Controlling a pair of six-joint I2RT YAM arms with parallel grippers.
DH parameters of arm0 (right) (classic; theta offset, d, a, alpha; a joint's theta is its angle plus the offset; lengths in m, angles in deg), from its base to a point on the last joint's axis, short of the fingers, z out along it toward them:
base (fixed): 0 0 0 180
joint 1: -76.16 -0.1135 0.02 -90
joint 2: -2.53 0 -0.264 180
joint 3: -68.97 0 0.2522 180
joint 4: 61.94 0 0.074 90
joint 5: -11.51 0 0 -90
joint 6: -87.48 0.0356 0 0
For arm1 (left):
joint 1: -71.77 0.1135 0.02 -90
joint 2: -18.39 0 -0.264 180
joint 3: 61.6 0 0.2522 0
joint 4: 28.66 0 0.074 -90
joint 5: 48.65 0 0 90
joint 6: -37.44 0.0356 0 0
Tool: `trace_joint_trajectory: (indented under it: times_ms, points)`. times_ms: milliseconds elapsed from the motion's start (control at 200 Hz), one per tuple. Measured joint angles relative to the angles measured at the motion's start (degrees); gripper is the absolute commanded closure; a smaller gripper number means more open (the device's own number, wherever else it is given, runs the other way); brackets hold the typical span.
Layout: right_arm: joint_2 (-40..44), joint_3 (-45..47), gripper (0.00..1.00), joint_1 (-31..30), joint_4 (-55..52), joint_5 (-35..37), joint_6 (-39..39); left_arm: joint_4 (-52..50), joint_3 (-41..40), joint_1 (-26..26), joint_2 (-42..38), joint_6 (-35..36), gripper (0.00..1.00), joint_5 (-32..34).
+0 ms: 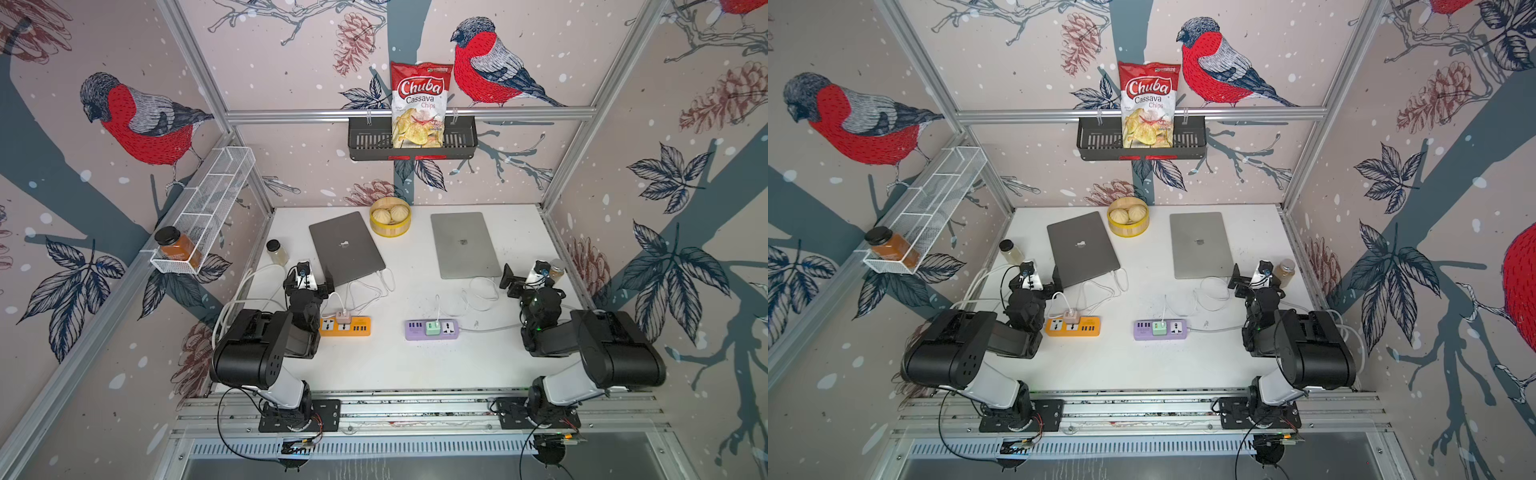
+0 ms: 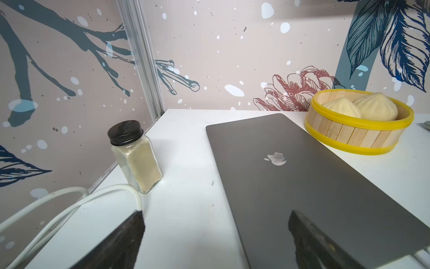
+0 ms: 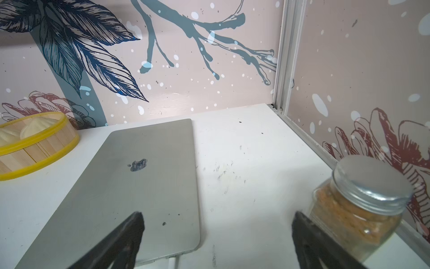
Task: Unplug the laptop charger
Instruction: Remove the charging cable from the laptop.
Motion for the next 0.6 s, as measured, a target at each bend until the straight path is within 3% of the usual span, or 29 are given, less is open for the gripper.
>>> trace_joint_trajectory:
  times_ms: [600]
  points:
    - [0.0,-0.5,0.00,0.1,-0.4,1.7,0.4,-0.4,0.0,0.3,0.0,0.0,0.06,-0.4]
